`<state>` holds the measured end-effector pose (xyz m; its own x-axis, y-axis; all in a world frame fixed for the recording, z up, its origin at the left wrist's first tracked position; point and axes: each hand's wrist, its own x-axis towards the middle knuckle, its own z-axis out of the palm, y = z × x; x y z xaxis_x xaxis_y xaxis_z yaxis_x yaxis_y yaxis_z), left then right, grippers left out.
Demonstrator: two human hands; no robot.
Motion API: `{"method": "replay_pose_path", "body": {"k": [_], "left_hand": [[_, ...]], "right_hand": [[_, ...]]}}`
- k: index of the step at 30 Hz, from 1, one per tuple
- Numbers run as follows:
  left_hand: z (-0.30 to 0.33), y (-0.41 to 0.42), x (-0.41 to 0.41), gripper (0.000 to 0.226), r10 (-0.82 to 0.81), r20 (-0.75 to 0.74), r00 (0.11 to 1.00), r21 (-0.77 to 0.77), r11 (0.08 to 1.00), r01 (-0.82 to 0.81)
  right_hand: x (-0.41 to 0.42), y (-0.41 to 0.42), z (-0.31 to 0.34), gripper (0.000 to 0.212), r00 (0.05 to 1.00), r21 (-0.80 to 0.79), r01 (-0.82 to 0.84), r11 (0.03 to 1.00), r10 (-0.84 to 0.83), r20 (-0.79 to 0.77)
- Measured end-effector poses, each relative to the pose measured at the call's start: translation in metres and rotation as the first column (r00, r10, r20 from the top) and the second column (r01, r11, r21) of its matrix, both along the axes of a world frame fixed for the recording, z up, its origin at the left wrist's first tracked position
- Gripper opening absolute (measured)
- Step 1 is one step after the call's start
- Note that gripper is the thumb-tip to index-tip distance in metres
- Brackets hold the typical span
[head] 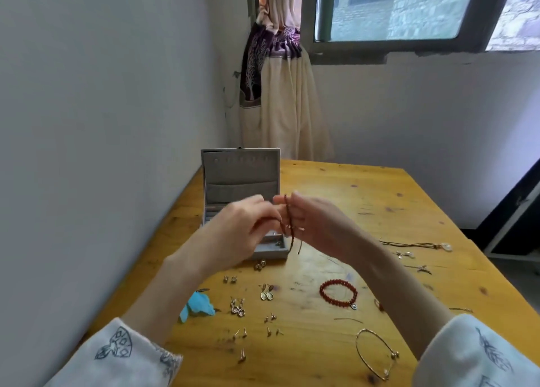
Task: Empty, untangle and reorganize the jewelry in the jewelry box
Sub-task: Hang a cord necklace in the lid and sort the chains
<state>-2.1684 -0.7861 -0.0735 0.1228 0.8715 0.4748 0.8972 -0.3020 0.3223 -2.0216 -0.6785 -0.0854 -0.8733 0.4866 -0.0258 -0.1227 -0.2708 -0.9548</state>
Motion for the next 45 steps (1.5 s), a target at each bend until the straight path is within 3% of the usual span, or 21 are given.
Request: {"method": "replay_pose_path", "body": {"k": [3, 6, 9, 11, 12, 14, 17, 19, 22, 25, 30, 34, 37, 41, 45], "left_hand": [[0.008, 0.002, -0.008, 0.012, 0.108, 0.156, 0.982, 0.067, 0.991, -0.12], [0.004, -0.002, -0.012, 0.026, 0.18, 0.44, 0.88, -0.048, 0.983, -0.178], [-0.009, -0.007, -0.01, 0.043, 0.139, 0.592, 0.794, -0.207, 0.978, -0.016], [-0.017, -0.008, -0.009, 0.04, 0.112, 0.621, 0.776, -0.302, 0.948, 0.105], [-0.021, -0.009, -0.009, 0.033, 0.108, 0.64, 0.761, -0.336, 0.93, 0.15], [-0.028, -0.012, -0.007, 0.017, 0.122, 0.659, 0.742, -0.379, 0.906, 0.187], [-0.04, -0.015, 0.002, 0.015, 0.154, 0.502, 0.851, -0.46, 0.881, 0.113], [-0.042, -0.015, 0.009, 0.021, 0.126, 0.372, 0.92, -0.452, 0.89, 0.062], [-0.034, -0.015, 0.015, 0.021, 0.104, 0.251, 0.963, -0.334, 0.942, -0.014], [-0.026, -0.015, 0.013, 0.018, 0.162, 0.171, 0.972, -0.178, 0.975, -0.131], [-0.019, -0.017, 0.002, 0.012, 0.23, 0.266, 0.936, 0.009, 0.97, -0.241], [-0.028, -0.018, -0.007, 0.008, 0.302, 0.346, 0.888, -0.131, 0.953, -0.273], [-0.039, -0.021, -0.003, 0.007, 0.284, 0.427, 0.858, -0.277, 0.945, -0.175], [-0.045, -0.02, 0.009, 0.01, 0.246, 0.502, 0.829, -0.281, 0.953, -0.113], [-0.042, -0.018, 0.011, 0.007, 0.248, 0.723, 0.644, -0.295, 0.955, -0.036]], "right_hand": [[0.006, -0.01, -0.007, 0.04, 0.98, 0.061, -0.163, 0.985, 0.154, 0.124], [0.013, -0.011, -0.006, 0.039, 0.965, 0.022, -0.178, 0.984, 0.171, 0.198], [0.022, -0.006, -0.005, 0.035, 0.931, -0.107, -0.324, 0.94, 0.337, 0.138], [0.026, -0.003, -0.005, 0.031, 0.906, -0.182, -0.416, 0.891, 0.423, -0.004], [0.027, -0.002, -0.004, 0.029, 0.91, -0.237, -0.415, 0.878, 0.404, -0.095], [0.026, -0.002, 0.0, 0.025, 0.951, -0.385, -0.283, 0.879, 0.205, -0.232], [0.021, 0.002, 0.0, 0.027, 0.935, -0.557, 0.031, 0.83, -0.221, -0.277], [0.016, 0.002, -0.005, 0.029, 0.94, -0.433, 0.153, 0.888, -0.265, -0.212], [0.008, -0.007, -0.015, 0.031, 0.975, -0.014, 0.219, 0.976, -0.219, 0.032], [0.007, -0.016, -0.021, 0.039, 0.972, 0.156, 0.064, 0.986, -0.097, 0.214], [0.011, -0.025, -0.022, 0.051, 0.929, 0.351, -0.166, 0.922, 0.027, 0.37], [0.018, -0.021, -0.024, 0.038, 0.963, 0.154, -0.117, 0.981, 0.073, 0.261], [0.018, -0.017, -0.026, 0.029, 0.995, 0.014, -0.036, 0.999, 0.035, 0.092], [0.014, -0.019, -0.028, 0.03, 0.997, -0.07, 0.074, 0.995, -0.075, -0.02], [0.011, -0.019, -0.026, 0.028, 0.972, -0.223, 0.149, 0.963, -0.185, -0.148]]}}
